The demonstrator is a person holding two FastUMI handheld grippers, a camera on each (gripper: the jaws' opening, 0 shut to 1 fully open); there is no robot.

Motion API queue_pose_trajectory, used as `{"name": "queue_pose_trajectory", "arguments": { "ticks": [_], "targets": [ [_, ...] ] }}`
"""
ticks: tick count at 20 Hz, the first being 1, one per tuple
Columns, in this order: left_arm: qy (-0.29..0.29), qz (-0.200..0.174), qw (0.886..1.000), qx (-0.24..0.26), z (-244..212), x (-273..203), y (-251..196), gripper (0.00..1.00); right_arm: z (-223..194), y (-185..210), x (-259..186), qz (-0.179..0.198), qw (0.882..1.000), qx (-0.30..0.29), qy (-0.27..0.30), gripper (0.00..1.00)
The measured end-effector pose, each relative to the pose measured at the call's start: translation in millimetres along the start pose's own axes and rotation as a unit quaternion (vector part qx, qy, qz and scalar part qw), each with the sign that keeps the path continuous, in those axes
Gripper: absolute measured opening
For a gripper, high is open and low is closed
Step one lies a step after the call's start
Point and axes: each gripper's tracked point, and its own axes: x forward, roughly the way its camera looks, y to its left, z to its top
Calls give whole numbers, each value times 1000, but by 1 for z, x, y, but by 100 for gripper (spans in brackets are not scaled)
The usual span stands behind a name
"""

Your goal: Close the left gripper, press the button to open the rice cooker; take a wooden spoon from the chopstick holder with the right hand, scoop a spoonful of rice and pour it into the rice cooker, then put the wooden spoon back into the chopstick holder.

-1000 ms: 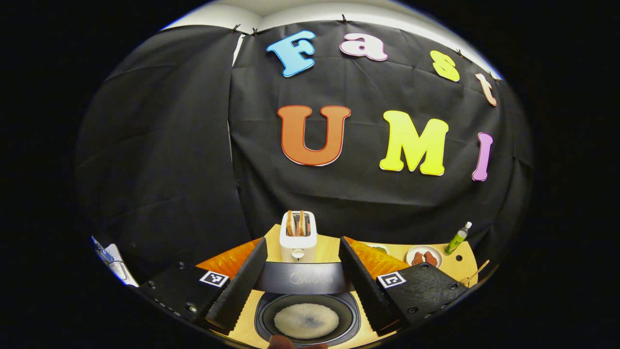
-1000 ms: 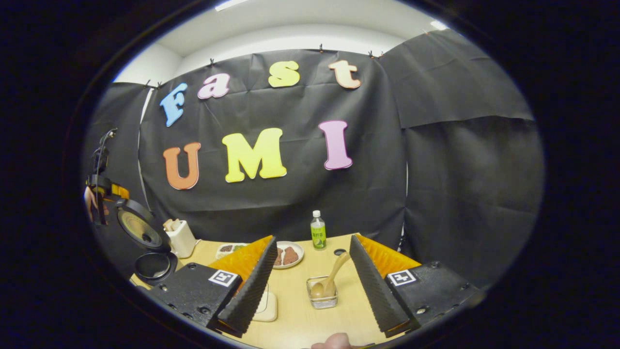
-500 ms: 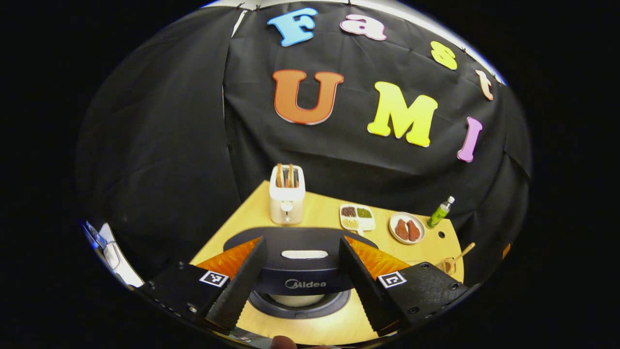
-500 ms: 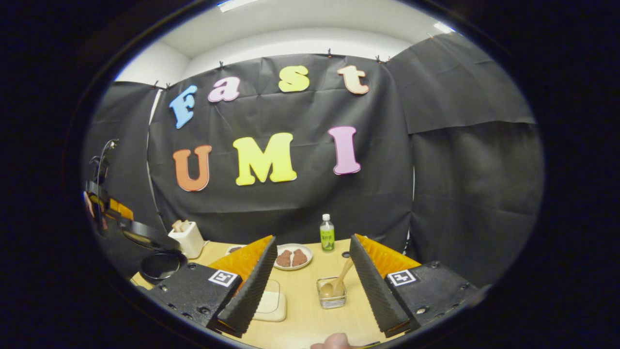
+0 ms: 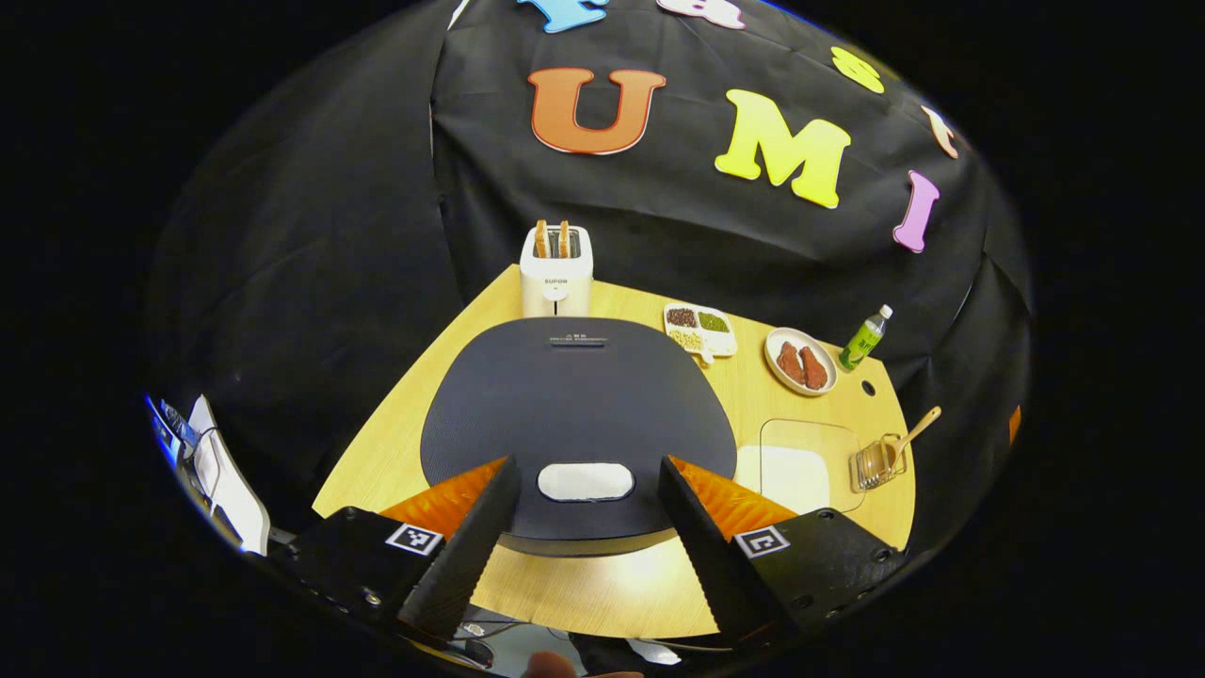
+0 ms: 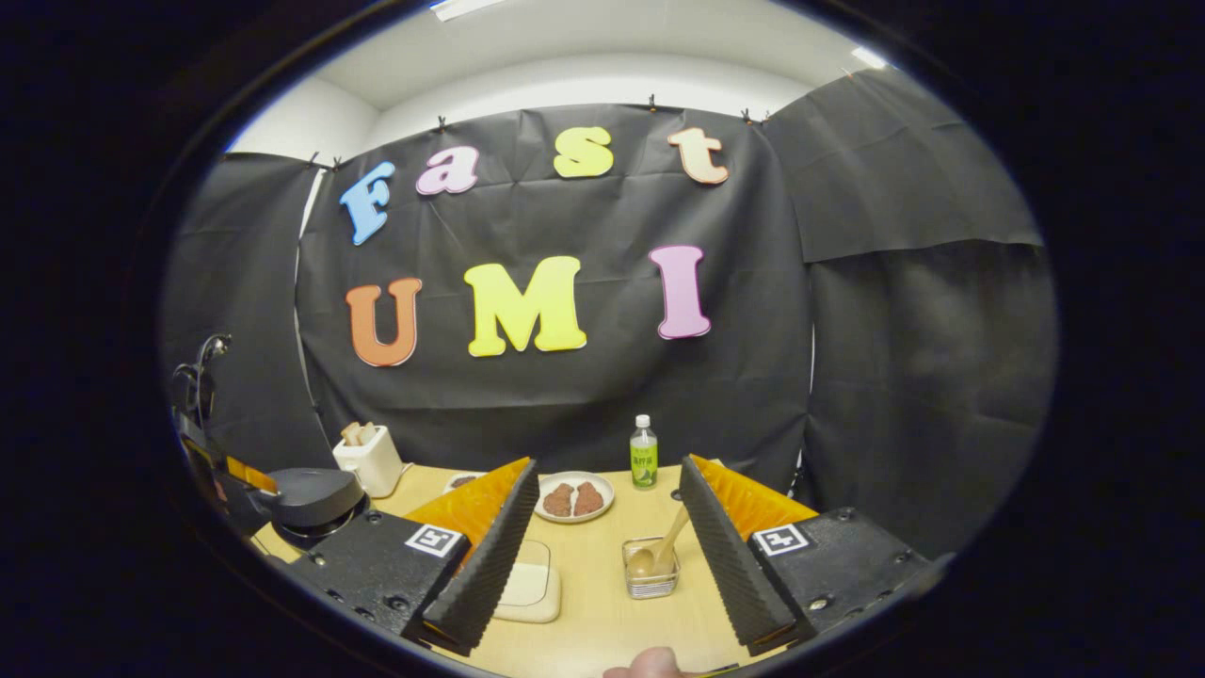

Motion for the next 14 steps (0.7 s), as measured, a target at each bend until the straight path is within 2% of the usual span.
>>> {"name": "queue_pose_trajectory", "arguments": {
  "ticks": [9, 14],
  "targets": [
    [44, 20, 999, 1, -33, 16, -3, 97, -4, 3, 21, 25, 1000, 1, 5, 94],
    [49, 36, 998, 1, -38, 19, 0, 97, -11, 3, 40, 48, 999, 6, 14, 94]
  ]
}}
